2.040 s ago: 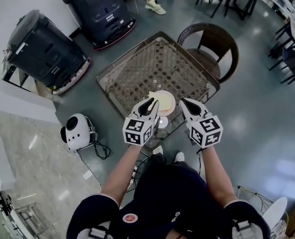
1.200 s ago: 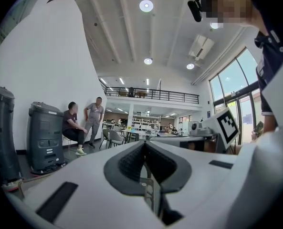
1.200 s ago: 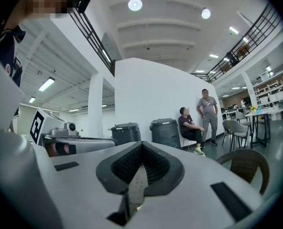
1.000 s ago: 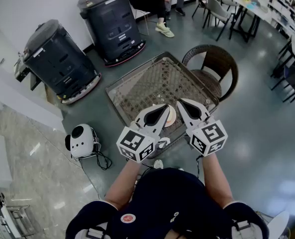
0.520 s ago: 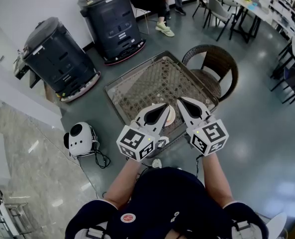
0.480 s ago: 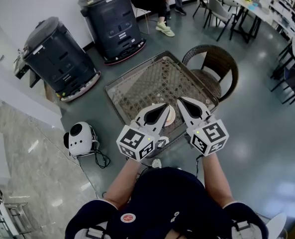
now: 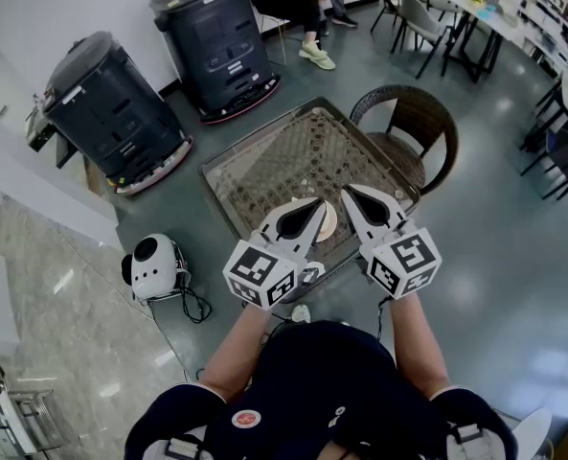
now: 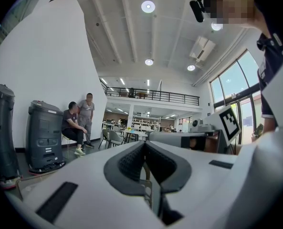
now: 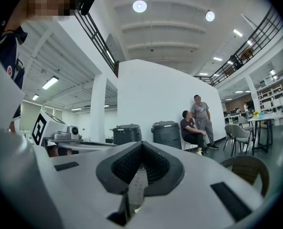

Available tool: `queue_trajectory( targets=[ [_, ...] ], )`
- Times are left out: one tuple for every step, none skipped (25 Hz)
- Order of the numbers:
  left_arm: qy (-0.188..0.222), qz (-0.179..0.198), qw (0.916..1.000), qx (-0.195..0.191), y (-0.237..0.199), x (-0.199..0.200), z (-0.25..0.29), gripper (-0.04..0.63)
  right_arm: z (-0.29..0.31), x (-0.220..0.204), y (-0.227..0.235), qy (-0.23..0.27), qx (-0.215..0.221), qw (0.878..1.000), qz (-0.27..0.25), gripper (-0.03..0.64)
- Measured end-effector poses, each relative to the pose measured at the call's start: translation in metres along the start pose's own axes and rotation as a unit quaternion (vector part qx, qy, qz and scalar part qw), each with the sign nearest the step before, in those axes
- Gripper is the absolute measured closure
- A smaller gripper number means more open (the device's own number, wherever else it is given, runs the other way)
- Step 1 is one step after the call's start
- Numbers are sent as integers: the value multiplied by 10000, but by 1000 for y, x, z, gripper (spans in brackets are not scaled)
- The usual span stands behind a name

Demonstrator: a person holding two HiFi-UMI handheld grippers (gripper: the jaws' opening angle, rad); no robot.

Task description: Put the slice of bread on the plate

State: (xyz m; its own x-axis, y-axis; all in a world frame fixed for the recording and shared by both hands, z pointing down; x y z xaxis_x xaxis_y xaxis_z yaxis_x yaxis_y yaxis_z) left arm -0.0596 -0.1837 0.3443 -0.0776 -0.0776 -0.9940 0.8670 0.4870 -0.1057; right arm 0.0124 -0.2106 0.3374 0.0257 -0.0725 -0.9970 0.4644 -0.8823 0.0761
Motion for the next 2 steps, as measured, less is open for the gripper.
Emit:
queue_trajectory(
  targets=[
    [1, 1, 10000, -6, 0, 0, 0, 588, 0, 1, 0, -5, -2, 10000, -1, 611],
    [1, 2, 10000, -12, 0, 1, 0, 588, 0, 1, 0, -9, -4, 10000, -2, 611]
  ],
)
Point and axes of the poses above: the fingertips, and each gripper's own axes: z forward along the fingers, y to its right, x out of its top, the point moved 3 cm from there along -z, backward along the fingers, and after that the axes turned 9 degrees about x, right-handed, at the moved point
